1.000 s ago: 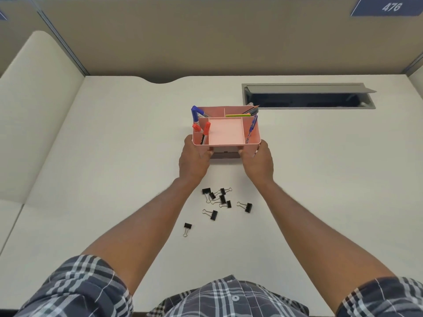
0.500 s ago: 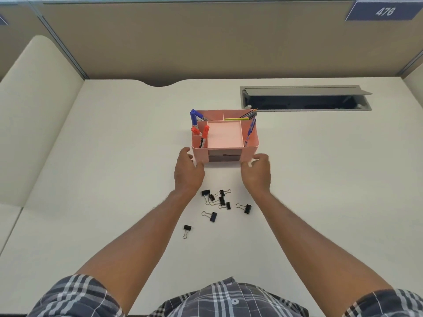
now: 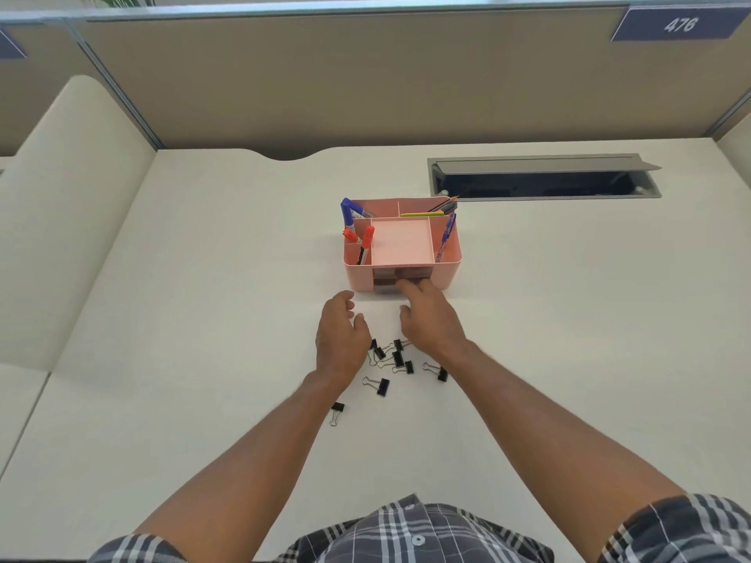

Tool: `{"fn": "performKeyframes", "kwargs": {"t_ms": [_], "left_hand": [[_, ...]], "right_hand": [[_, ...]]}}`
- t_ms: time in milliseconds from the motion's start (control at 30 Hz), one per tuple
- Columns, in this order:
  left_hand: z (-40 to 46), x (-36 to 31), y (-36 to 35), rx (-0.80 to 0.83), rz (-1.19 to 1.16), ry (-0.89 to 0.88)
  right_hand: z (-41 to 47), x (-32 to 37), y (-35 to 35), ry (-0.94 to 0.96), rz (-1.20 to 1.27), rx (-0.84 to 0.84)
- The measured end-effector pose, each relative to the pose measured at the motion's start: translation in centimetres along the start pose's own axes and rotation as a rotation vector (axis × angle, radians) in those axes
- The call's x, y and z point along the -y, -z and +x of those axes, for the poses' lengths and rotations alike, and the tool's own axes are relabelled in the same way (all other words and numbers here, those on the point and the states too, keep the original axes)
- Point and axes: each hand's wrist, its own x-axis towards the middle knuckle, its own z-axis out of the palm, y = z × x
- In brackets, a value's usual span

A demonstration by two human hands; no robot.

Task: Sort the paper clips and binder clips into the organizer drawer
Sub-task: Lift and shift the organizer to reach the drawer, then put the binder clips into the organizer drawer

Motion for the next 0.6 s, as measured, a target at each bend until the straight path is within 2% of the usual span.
{"fn": "performKeyframes", "kwargs": {"t_ms": [300, 467, 600], "left_hand": [[-0.8, 0.3, -0.3, 0.092, 0.114, -0.252], [-1.1, 0.1, -0.2, 0.119, 0.119, -0.265], [-1.1, 0.7, 0.9, 0.137, 0.157, -0.229]], "right_hand": [[-4.1, -0.1, -1.1, -0.012, 0.0, 0.023], [-4.0, -0.3, -0.3, -0.018, 0.073, 0.037], [-3.8, -2.3, 0.9, -0.155, 0.17, -0.016]]}}
